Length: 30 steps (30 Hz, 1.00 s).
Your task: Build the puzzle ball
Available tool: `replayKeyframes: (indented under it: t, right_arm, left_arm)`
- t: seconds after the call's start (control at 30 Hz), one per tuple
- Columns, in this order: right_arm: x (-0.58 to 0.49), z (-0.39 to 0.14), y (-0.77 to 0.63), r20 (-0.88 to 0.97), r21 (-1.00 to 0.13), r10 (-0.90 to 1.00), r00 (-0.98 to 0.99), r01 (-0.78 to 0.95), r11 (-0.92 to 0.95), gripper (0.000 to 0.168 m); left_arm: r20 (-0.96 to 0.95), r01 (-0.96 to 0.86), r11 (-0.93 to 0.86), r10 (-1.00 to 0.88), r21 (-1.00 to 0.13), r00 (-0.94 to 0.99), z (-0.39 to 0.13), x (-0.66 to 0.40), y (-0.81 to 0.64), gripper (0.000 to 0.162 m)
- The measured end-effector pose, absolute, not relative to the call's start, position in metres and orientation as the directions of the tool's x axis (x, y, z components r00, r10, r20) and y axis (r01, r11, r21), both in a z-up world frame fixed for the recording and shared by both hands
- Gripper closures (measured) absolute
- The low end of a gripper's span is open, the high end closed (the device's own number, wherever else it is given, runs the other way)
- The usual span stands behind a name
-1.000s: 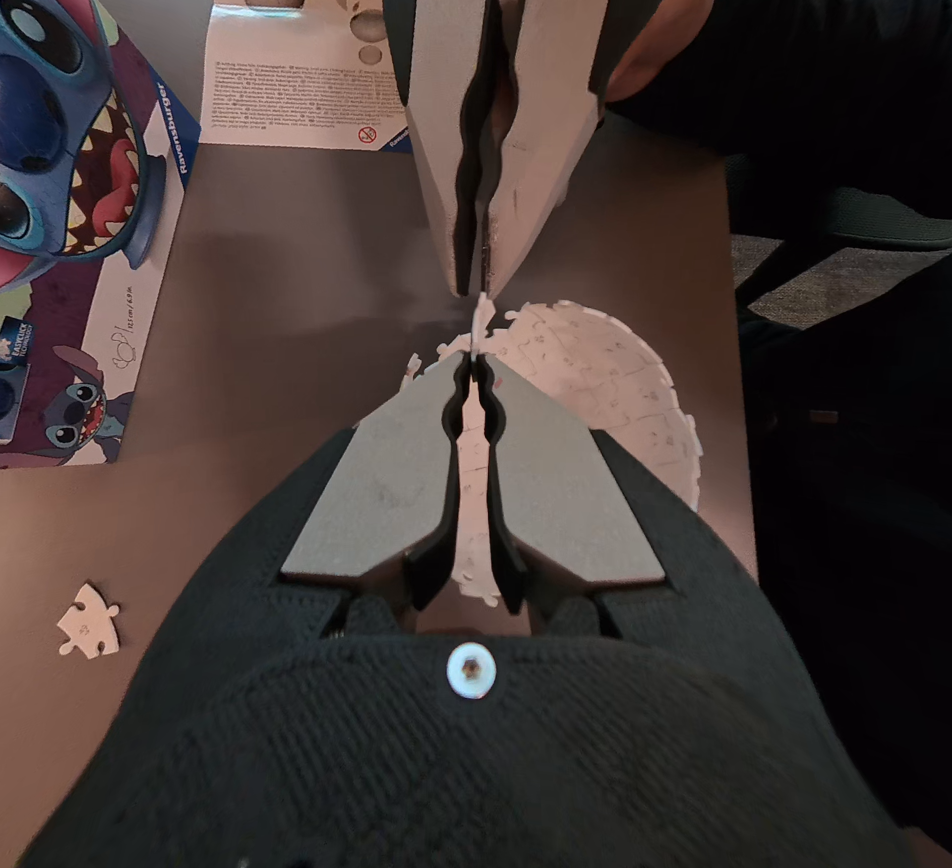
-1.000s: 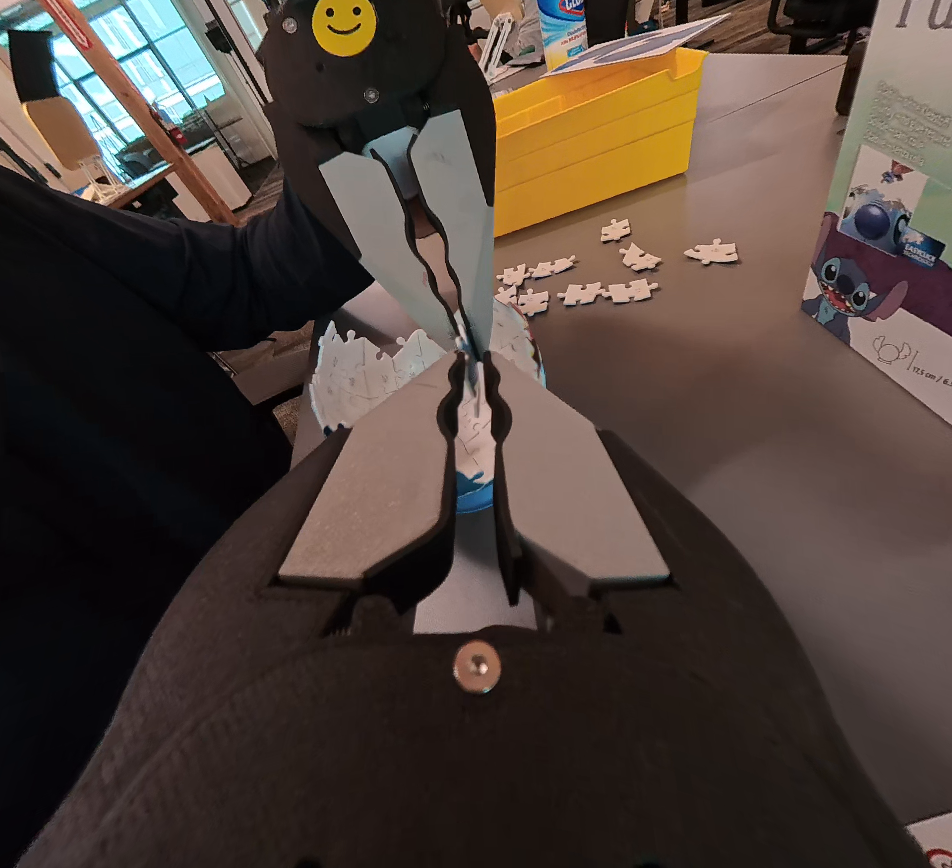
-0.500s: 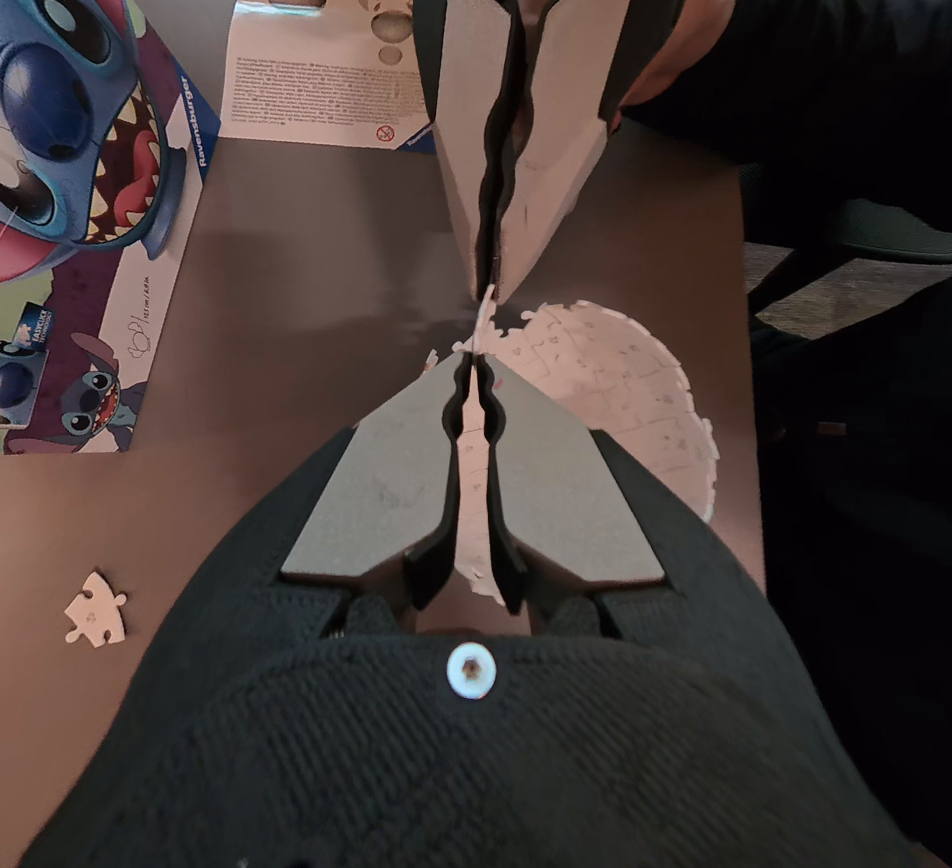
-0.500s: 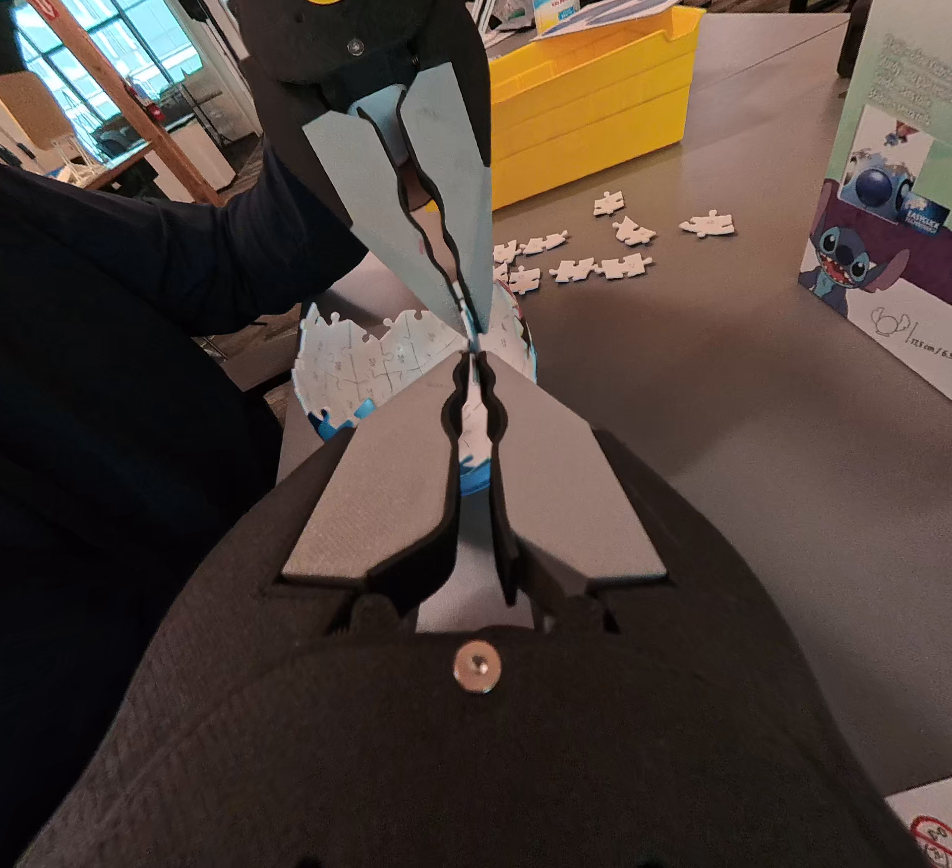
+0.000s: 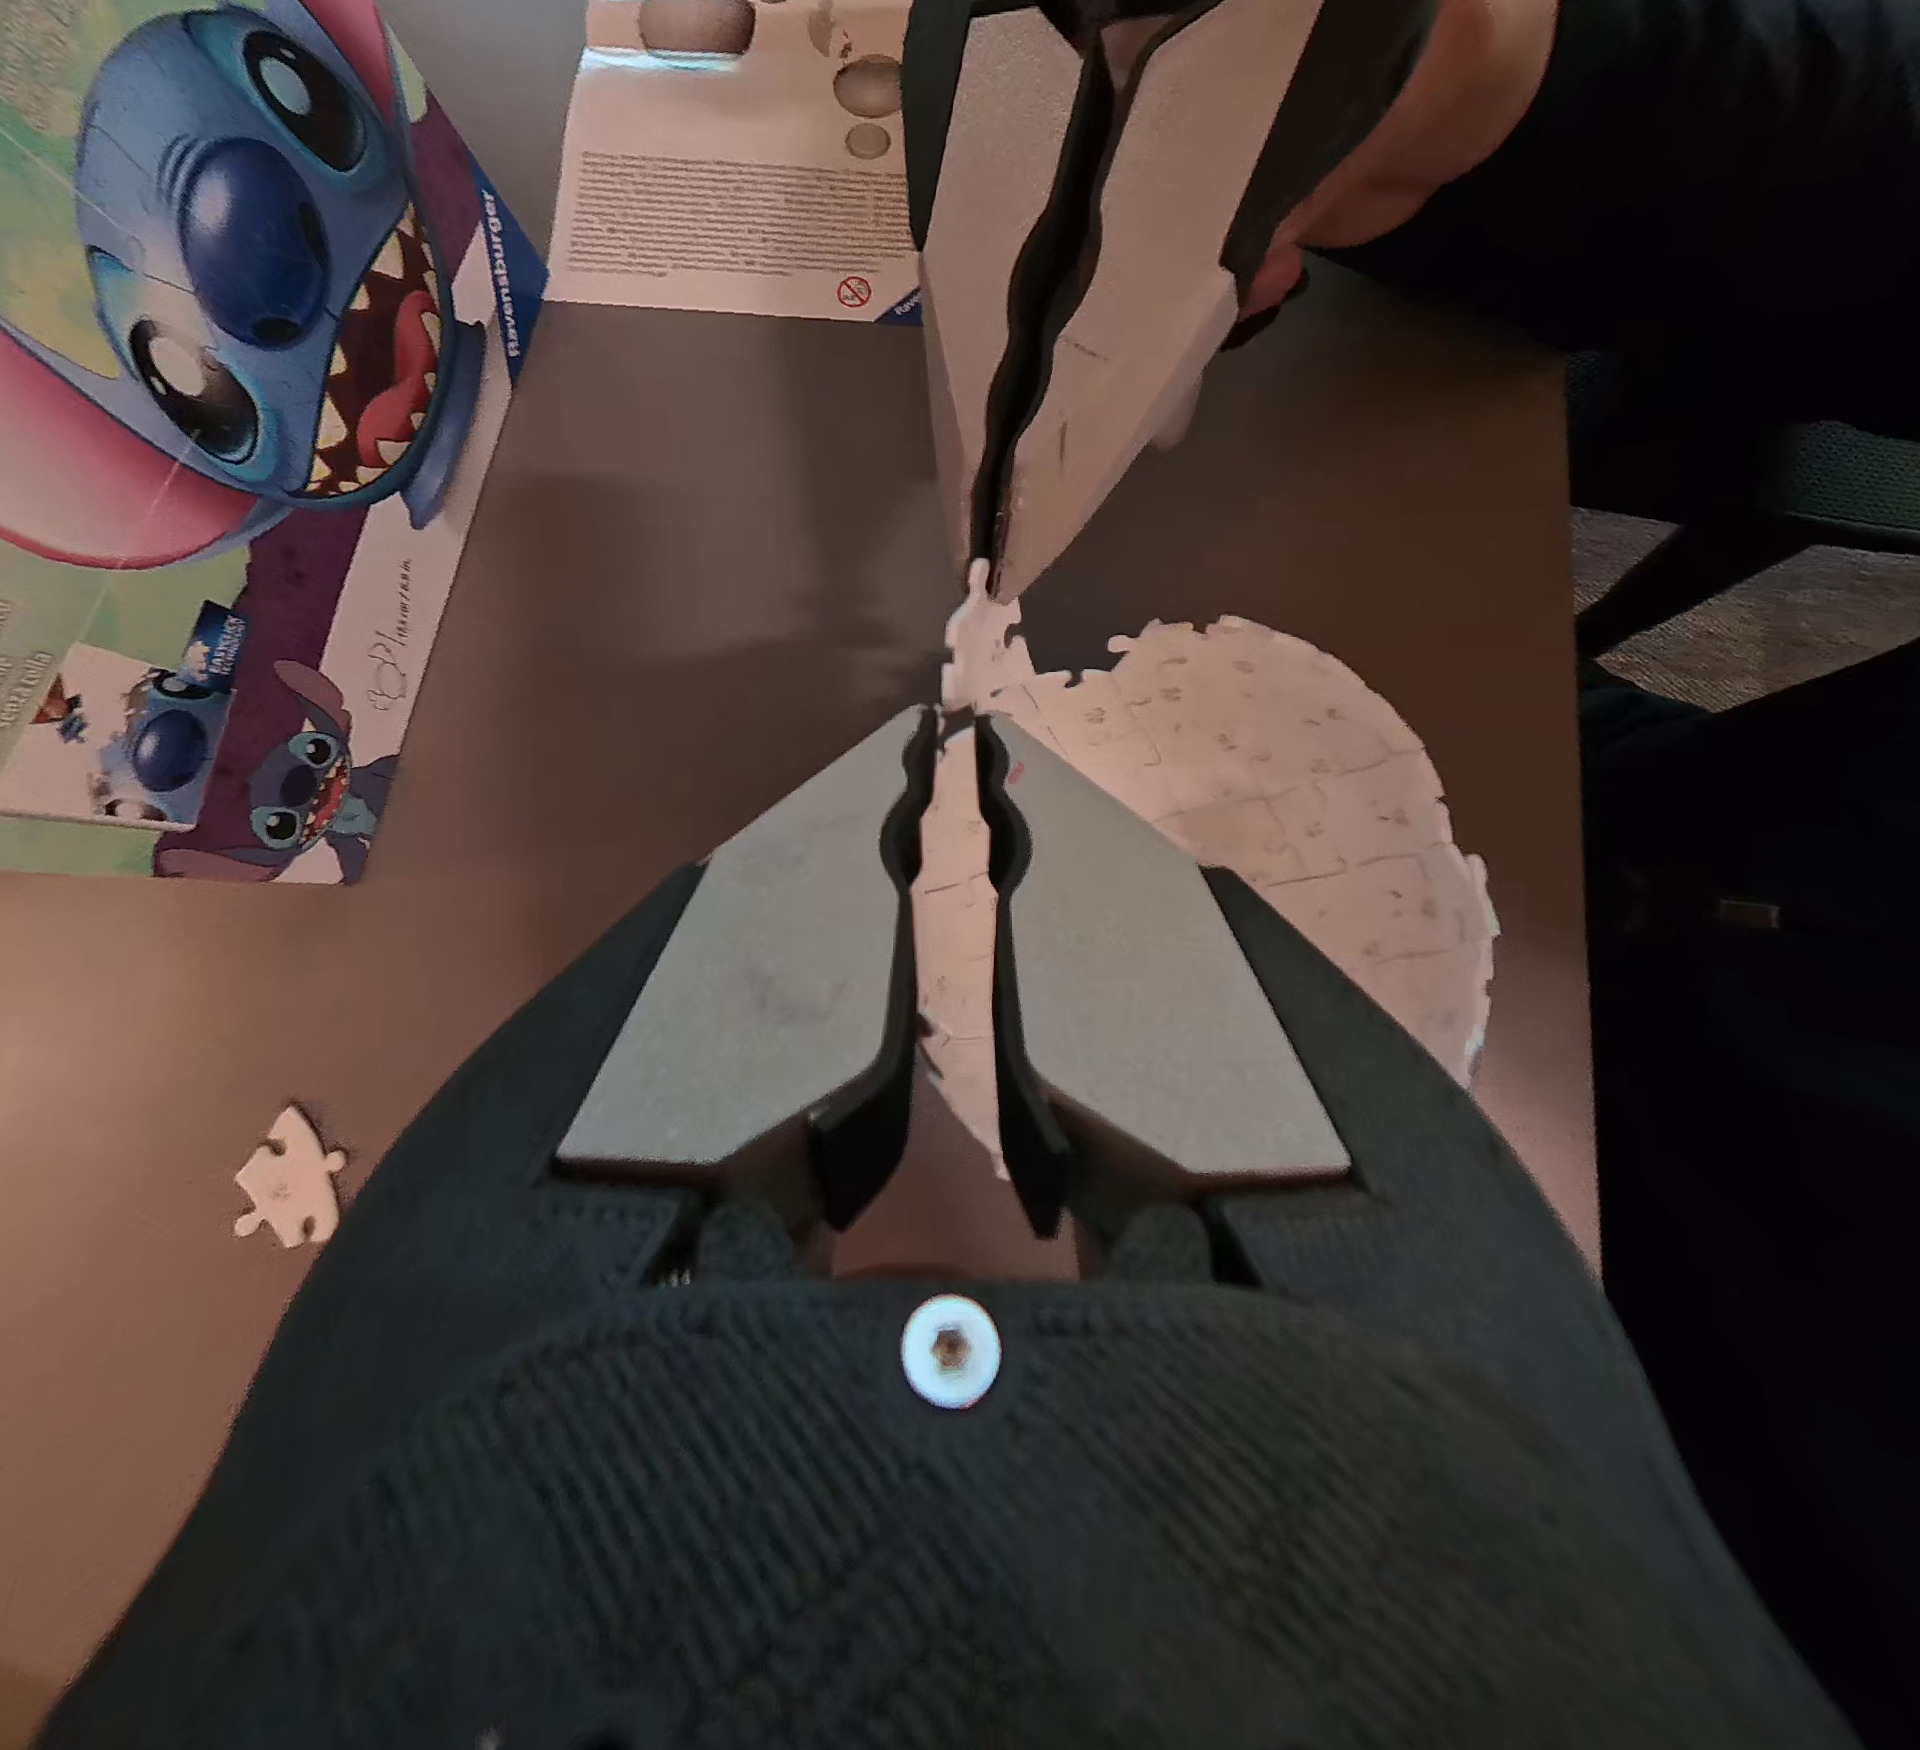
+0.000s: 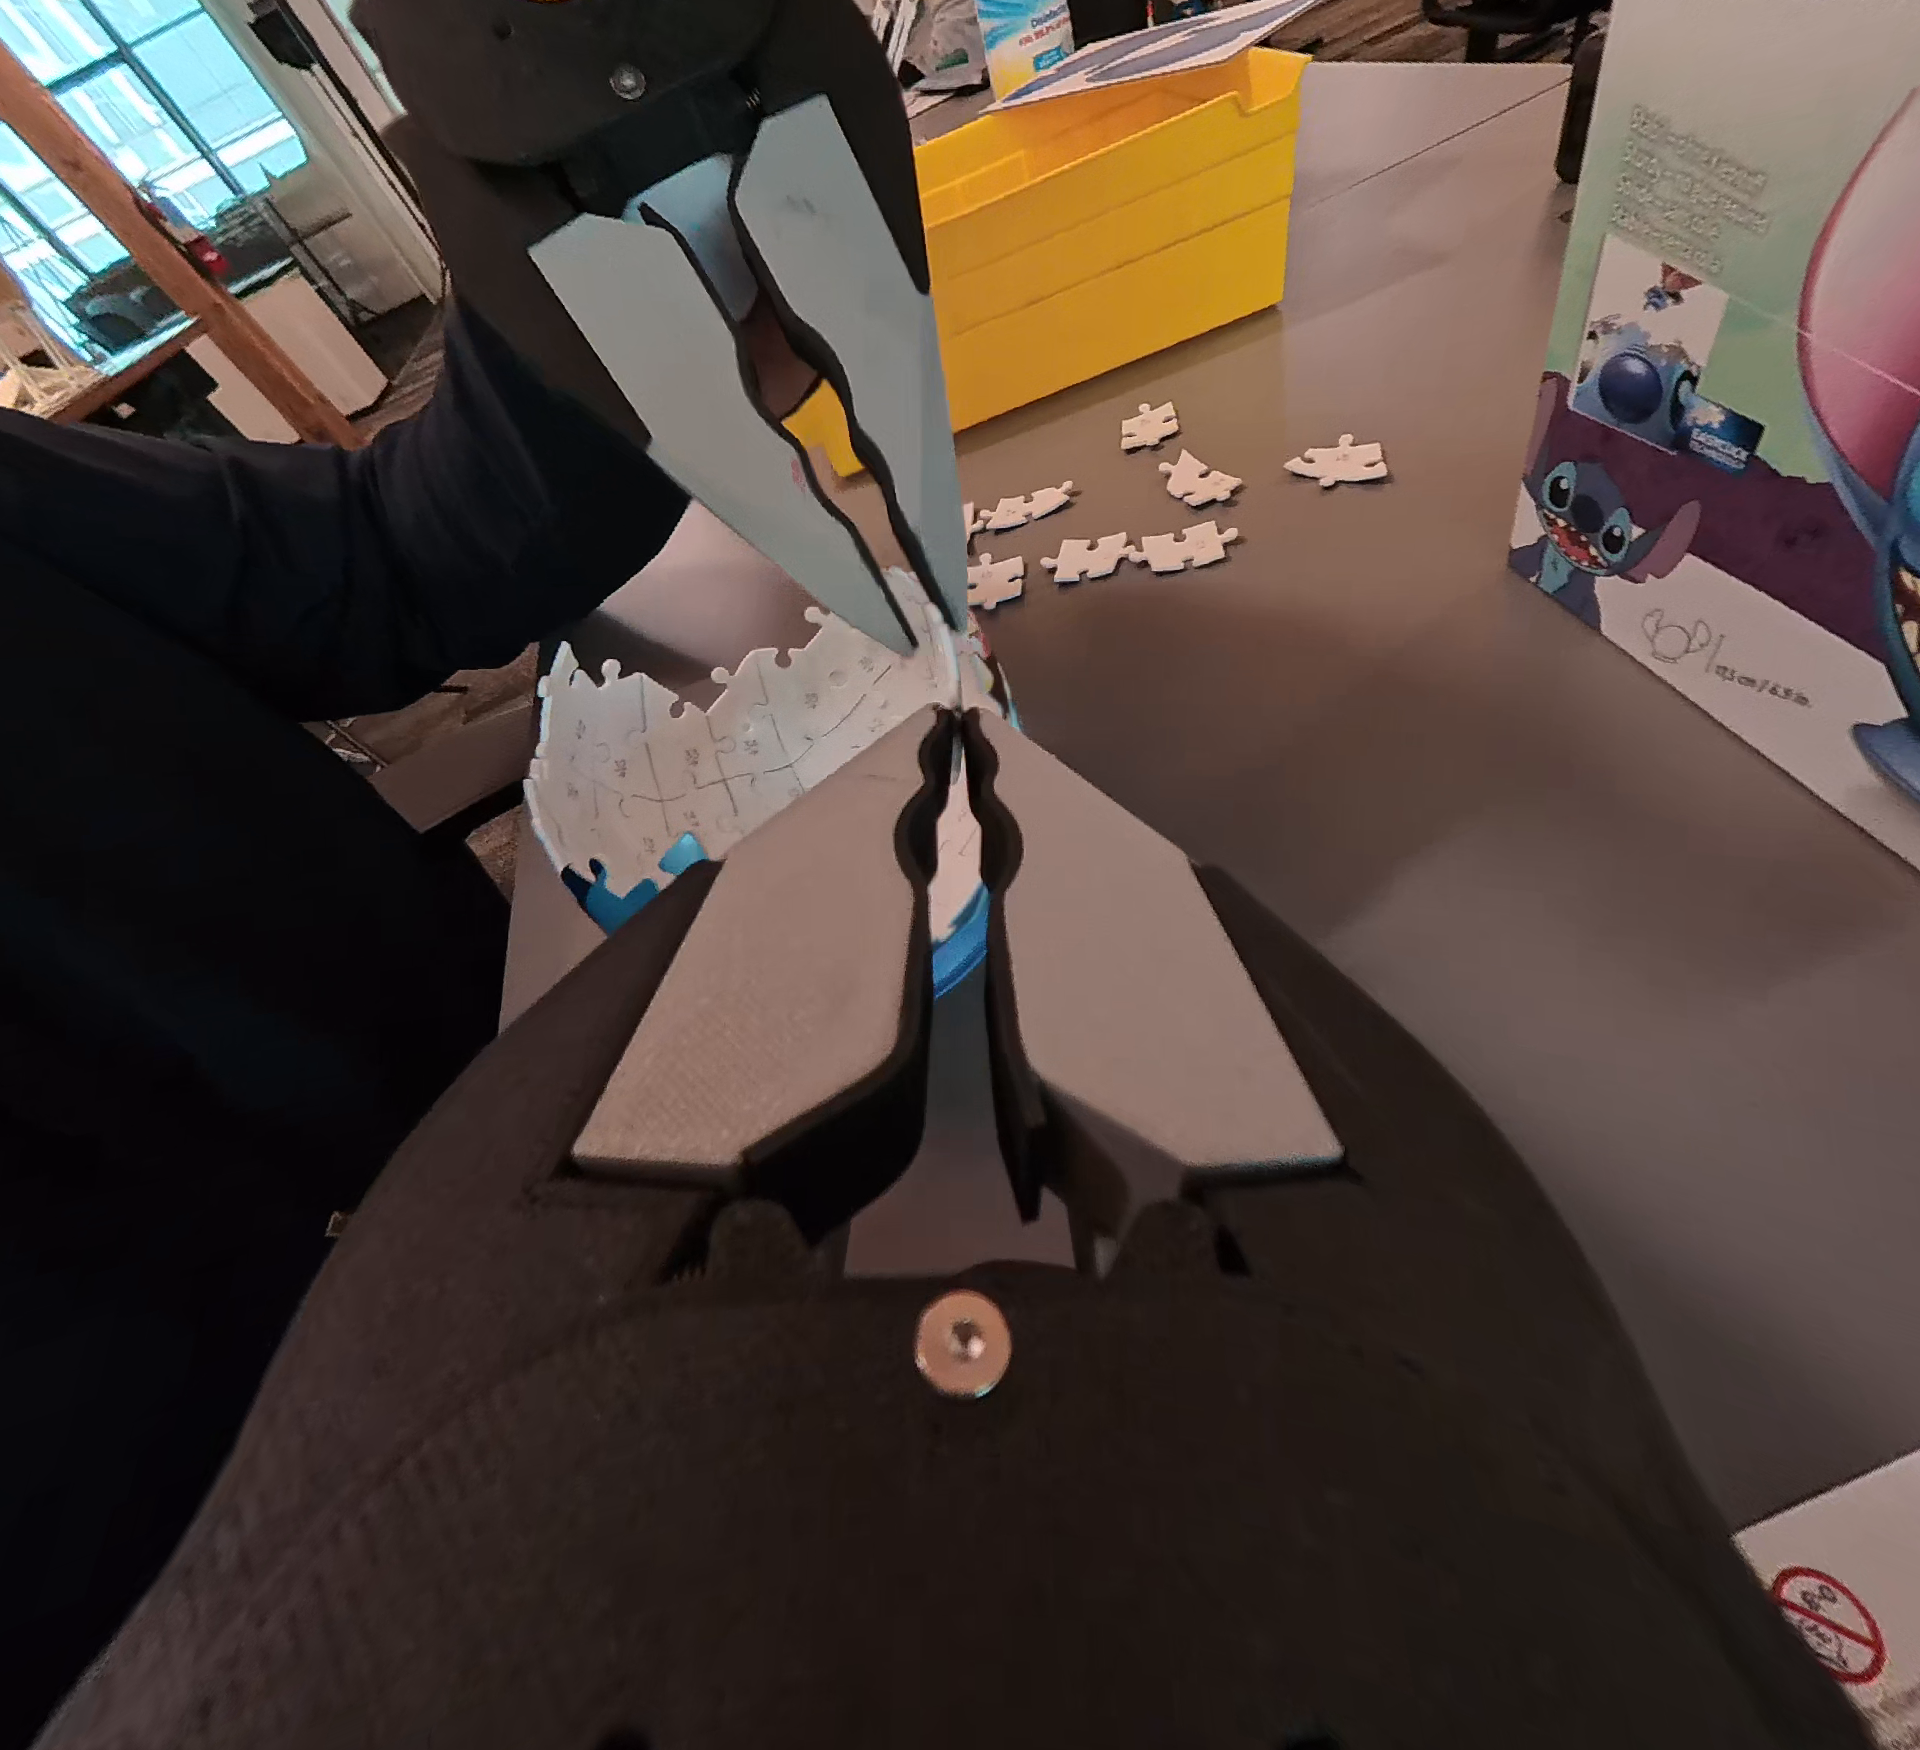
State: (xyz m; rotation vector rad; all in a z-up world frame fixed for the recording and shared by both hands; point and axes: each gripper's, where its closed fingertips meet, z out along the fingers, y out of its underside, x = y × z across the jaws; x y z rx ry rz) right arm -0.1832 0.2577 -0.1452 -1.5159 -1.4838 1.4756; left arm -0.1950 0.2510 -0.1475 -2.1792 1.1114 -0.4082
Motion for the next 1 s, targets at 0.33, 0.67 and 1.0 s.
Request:
replayKeyframes:
  t: [0.33, 0.67, 1.0]
  right_arm:
    - [-0.185, -0.155, 0.264, -0.392, -0.882, 0.903, -0.174, 0.349, -0.316, 0.168]
    - [-0.184, -0.155, 0.265, -0.425, -0.87, 0.887, -0.179, 0.35, -0.347, 0.168]
    - [-0.183, -0.156, 0.267, -0.426, -0.869, 0.888, -0.173, 0.35, -0.349, 0.168]
  left_arm:
    - [-0.016, -0.53, -0.43, -0.766, -0.731, 0.642, -0.115, -0.222, 0.254, 0.155]
    - [-0.028, -0.541, -0.427, -0.766, -0.724, 0.642, -0.116, -0.222, 0.253, 0.154]
    - [-0.032, -0.545, -0.432, -0.763, -0.719, 0.646, -0.117, -0.224, 0.254, 0.152]
